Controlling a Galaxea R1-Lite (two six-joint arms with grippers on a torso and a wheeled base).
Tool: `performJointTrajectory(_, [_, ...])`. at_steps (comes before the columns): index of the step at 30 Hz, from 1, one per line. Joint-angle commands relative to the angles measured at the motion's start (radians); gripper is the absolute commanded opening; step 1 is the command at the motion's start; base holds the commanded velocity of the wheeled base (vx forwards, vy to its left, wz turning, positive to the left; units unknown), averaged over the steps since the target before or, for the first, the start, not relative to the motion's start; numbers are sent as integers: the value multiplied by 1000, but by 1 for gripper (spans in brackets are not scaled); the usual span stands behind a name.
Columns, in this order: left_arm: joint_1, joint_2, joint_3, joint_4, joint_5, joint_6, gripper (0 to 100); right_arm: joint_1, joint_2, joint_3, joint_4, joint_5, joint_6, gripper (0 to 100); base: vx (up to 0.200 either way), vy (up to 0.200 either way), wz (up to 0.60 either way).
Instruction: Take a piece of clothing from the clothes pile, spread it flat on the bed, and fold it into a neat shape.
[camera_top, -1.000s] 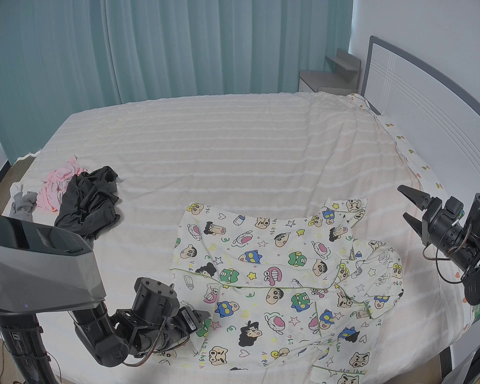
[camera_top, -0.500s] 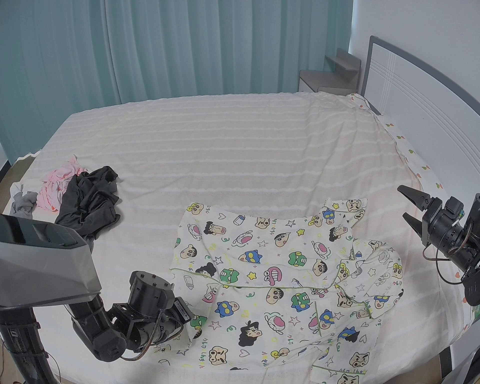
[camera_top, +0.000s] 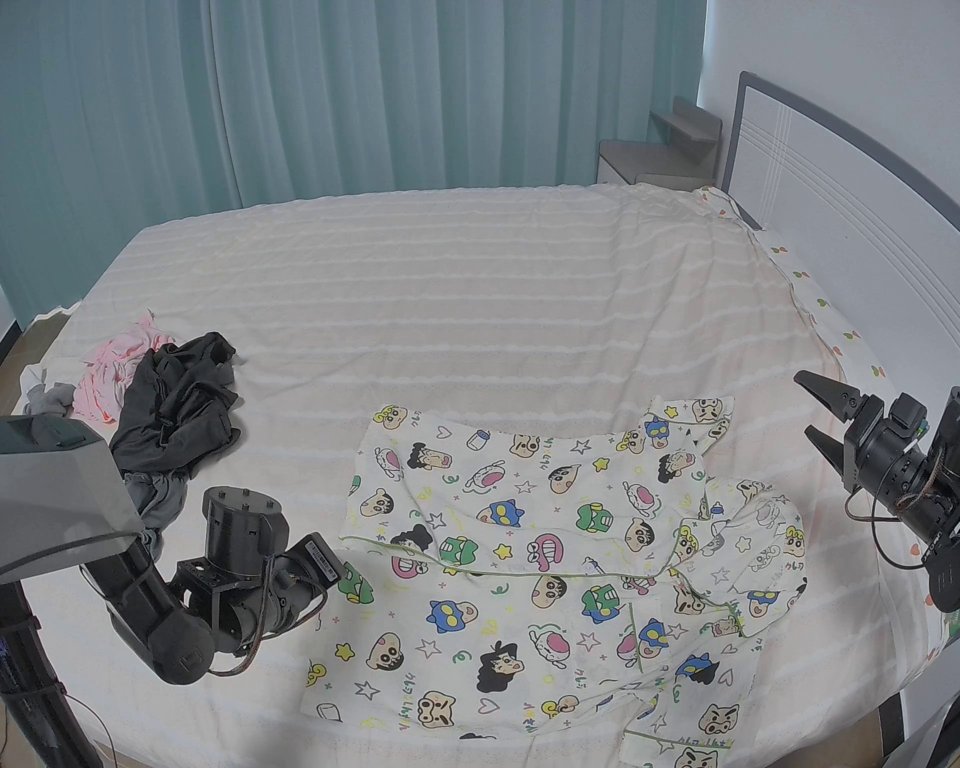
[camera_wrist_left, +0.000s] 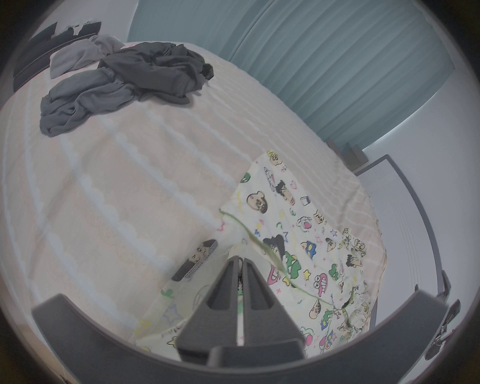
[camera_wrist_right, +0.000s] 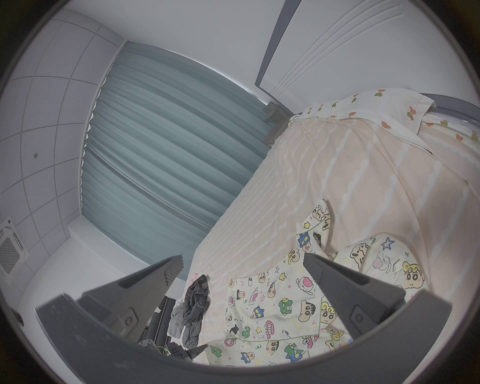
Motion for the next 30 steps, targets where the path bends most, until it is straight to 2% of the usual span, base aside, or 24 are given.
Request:
performJointTrajectory(1, [37, 16, -15, -8, -1, 21, 0, 0, 2, 0, 0, 1, 0, 100, 0, 0, 0])
performJointTrajectory(8, [55, 82, -15, -71, -3, 24, 0, 0, 2, 0, -1, 1, 1, 100, 0, 0, 0])
performJointTrajectory(25, [60, 96, -3, -75, -38, 22, 0, -2, 1, 0, 0, 1, 0, 100, 0, 0, 0])
performJointTrajectory(26, [60, 96, -3, -74, -38, 24, 100, -2, 1, 0, 0, 1, 0, 100, 0, 0, 0])
performJointTrajectory(30, [77, 90, -12, -75, -38, 22, 100, -2, 1, 0, -1, 1, 0, 100, 0, 0, 0])
